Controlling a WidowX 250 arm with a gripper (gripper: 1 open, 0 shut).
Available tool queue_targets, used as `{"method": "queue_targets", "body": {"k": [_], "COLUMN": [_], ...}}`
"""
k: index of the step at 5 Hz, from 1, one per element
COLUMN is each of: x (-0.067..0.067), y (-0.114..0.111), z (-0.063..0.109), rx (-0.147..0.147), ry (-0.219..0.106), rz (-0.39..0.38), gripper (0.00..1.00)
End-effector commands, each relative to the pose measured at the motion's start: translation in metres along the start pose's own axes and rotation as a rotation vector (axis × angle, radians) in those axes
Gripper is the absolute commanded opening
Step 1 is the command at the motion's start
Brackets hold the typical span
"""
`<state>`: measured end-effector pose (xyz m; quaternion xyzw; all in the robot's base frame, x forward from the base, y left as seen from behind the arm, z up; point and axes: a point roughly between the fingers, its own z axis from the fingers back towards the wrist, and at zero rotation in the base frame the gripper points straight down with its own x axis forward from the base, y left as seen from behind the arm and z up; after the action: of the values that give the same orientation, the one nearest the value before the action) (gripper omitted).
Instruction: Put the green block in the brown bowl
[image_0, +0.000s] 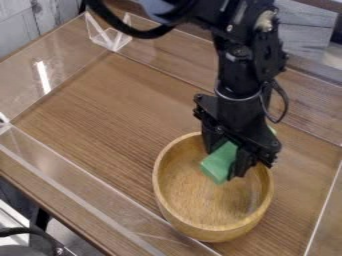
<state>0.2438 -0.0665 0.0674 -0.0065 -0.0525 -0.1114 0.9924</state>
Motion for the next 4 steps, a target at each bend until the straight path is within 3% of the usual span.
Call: {"method": "queue_targets", "body": {"k": [1,4], "x": [0.0059,0.0035], "y": [0.0031,0.0073], "z": [0.0064,0.0077], "rx": [-0.01,-0.032], "ry": [-0.03,-0.019], "rz": [0.013,0.031], "gripper": [0.0,0.0]}}
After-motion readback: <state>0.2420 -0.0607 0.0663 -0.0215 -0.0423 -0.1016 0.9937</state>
